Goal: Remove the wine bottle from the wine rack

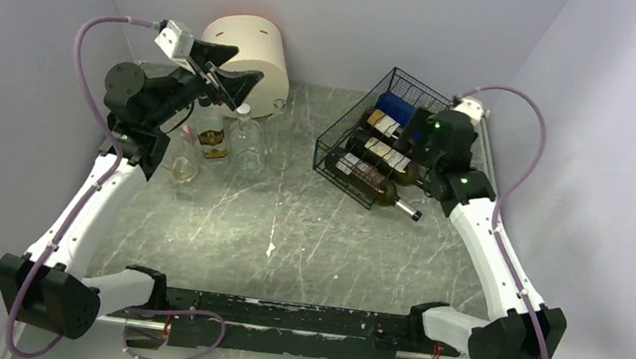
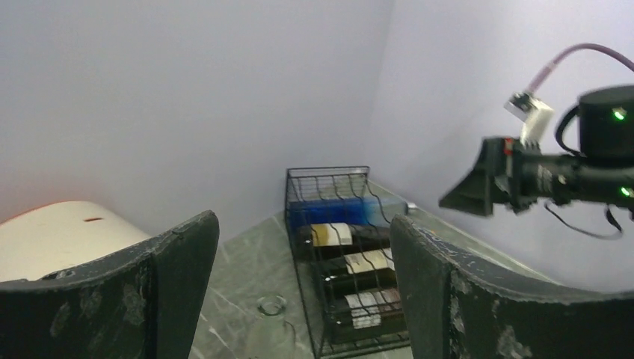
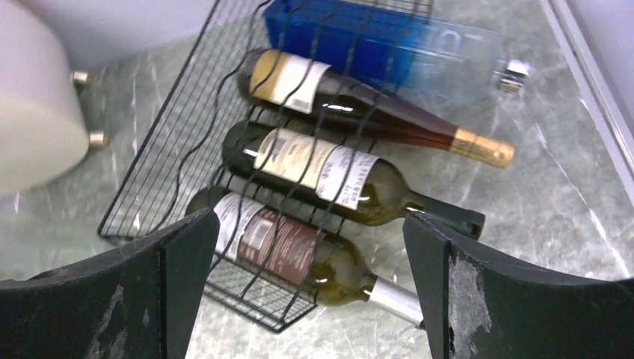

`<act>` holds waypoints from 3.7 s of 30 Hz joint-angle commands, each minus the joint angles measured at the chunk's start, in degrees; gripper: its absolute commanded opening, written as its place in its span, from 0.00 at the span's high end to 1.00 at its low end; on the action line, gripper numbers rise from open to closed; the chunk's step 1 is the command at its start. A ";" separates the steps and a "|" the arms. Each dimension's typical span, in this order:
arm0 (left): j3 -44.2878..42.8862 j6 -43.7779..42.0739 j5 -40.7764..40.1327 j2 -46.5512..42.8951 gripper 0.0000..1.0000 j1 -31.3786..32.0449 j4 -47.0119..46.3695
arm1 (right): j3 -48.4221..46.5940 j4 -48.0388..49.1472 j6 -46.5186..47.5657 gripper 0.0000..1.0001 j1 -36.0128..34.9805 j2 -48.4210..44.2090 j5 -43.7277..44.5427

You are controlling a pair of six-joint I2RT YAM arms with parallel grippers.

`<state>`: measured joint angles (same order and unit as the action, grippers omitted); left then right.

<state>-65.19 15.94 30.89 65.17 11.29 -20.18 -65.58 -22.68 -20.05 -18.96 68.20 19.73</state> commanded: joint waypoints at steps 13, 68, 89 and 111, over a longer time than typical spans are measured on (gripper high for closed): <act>11.86 -18.55 -12.76 -11.31 0.12 12.09 -1.48 | 19.80 -7.74 -31.32 0.02 27.54 -4.85 -16.27; 11.44 -18.96 -17.14 -7.61 0.17 14.90 1.10 | 30.31 14.10 -86.66 0.41 13.88 13.51 -10.51; 11.14 -18.56 -18.62 -6.31 0.17 15.24 2.05 | 39.95 11.76 -87.76 0.82 20.80 -1.47 -10.25; 12.10 -20.86 -24.83 -6.69 0.20 16.44 2.34 | 19.97 -12.29 -22.26 1.00 33.65 -27.06 5.33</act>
<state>-53.49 -3.95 8.67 59.05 27.18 -17.43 -40.34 -35.79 -61.95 14.98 42.19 21.04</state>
